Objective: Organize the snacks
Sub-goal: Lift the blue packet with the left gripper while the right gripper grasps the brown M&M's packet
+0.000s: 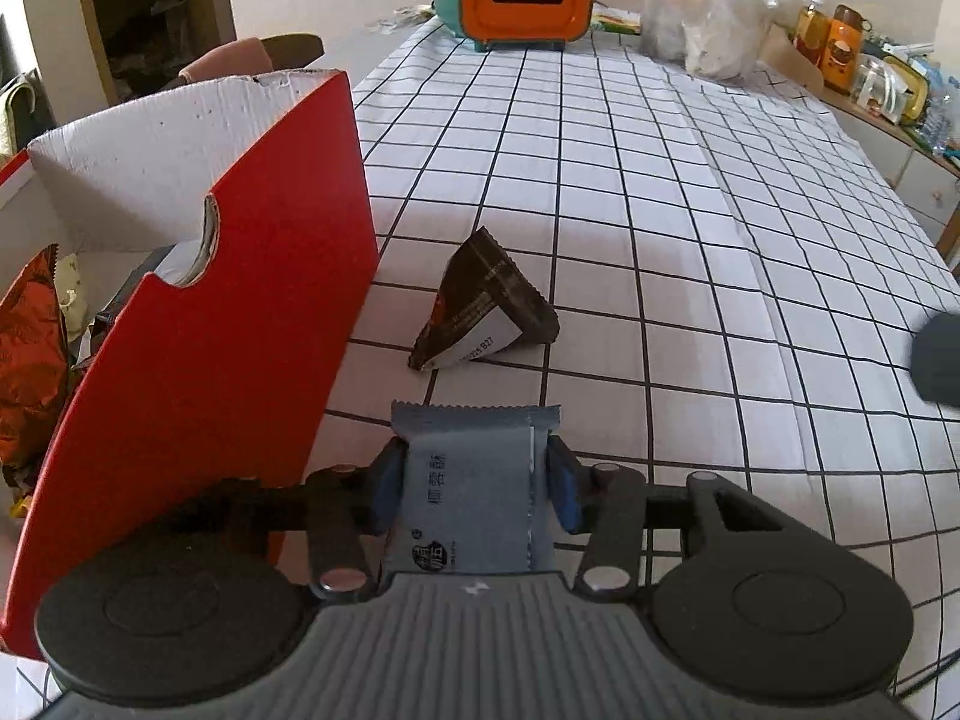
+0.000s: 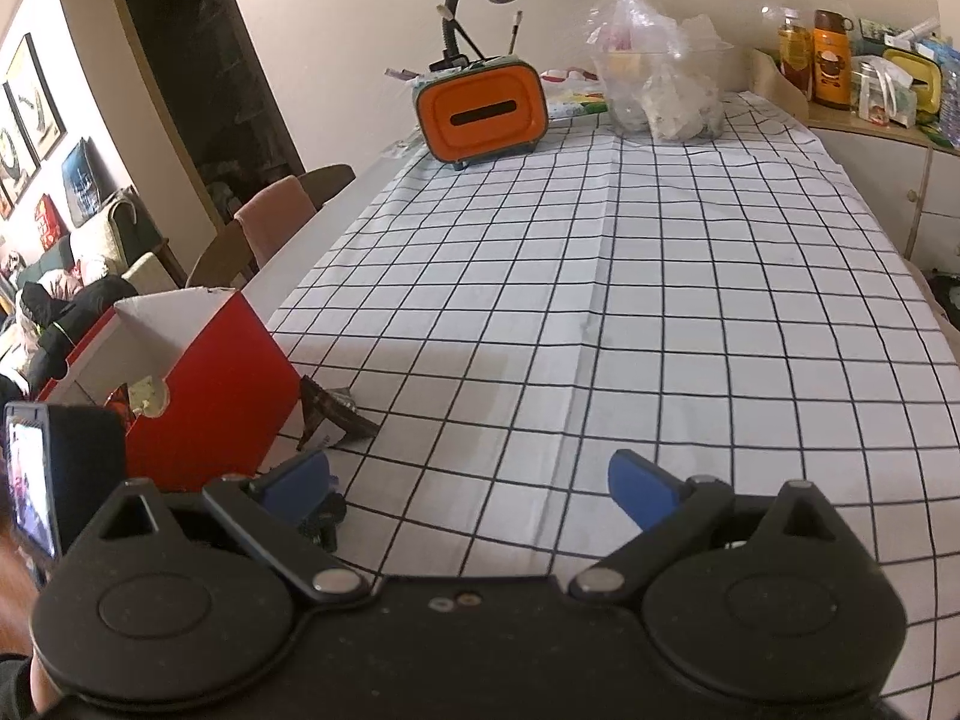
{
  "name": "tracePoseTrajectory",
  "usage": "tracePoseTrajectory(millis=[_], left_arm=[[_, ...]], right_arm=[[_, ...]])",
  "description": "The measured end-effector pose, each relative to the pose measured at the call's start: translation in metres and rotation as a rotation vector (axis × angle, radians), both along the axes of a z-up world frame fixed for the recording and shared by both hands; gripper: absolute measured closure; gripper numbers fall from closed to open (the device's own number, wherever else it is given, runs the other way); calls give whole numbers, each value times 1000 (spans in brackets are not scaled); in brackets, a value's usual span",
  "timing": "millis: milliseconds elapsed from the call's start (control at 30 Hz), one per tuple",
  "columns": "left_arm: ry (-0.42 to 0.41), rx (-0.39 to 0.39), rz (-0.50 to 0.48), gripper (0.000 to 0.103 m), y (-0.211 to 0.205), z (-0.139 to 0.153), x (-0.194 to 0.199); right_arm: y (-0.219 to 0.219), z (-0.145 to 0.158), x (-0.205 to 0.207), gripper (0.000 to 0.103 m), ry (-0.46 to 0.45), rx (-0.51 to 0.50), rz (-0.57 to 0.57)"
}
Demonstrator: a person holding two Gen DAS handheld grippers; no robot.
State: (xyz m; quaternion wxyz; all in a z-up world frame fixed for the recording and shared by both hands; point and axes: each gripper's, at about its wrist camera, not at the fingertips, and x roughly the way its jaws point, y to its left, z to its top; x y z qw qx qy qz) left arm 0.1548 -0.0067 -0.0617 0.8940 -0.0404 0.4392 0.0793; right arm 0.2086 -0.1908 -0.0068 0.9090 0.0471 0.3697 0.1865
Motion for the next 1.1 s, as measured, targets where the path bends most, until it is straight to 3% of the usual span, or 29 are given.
tracePoseTrajectory(millis=[300,500,900,1100], left_arm=[[-83,-56,-94,56,9,16,-41],[-89,-71,-163,56,19,18,-63],[-107,-53,-268,56,12,8,-82],[-106,-59,-268,56,15,6,-79]], right_arm=[[42,-1,32,3,16,-51,45],[82,-16,53,7,45,-77,116],[144,-53,85,32,129,-139,204],[148,-60,88,64,162,-157,212]])
